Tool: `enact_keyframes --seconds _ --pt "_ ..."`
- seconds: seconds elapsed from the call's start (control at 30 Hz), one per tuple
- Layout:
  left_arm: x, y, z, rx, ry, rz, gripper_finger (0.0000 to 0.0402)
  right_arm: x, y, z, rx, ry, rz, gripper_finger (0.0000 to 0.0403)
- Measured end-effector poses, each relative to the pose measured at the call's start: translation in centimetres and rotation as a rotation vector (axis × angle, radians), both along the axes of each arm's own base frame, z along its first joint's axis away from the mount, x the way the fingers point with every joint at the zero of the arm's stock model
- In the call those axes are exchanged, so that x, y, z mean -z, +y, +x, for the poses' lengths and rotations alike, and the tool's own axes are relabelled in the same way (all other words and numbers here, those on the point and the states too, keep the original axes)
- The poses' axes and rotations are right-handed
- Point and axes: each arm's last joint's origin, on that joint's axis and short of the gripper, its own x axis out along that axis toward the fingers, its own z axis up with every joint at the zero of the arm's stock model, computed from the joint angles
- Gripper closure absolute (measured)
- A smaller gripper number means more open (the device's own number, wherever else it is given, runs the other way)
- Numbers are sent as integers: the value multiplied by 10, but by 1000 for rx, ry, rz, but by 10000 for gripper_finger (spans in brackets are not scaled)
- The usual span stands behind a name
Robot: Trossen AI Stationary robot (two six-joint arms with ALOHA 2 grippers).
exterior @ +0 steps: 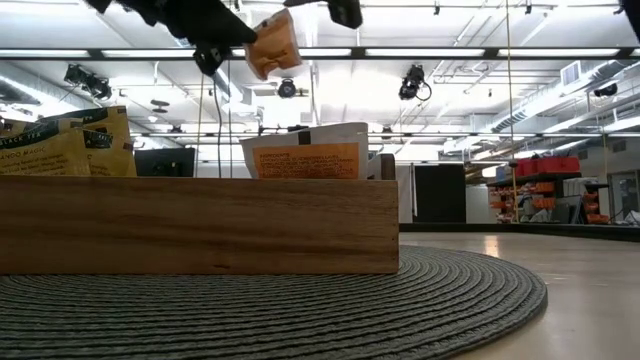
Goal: Pick & Place Tea
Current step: Put the orange white tea bag into the right section of the wooden organizer
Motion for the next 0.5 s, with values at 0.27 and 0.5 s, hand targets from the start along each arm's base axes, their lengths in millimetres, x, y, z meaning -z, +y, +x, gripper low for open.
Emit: enact_keyframes --seconds 0.27,0.5 --pt "-27 3 -3 -60 92 102 400 9 2 20 -49 137 -180 248" --pt "-28 4 -6 -86 146 113 400 13 1 30 -48 110 -192 248"
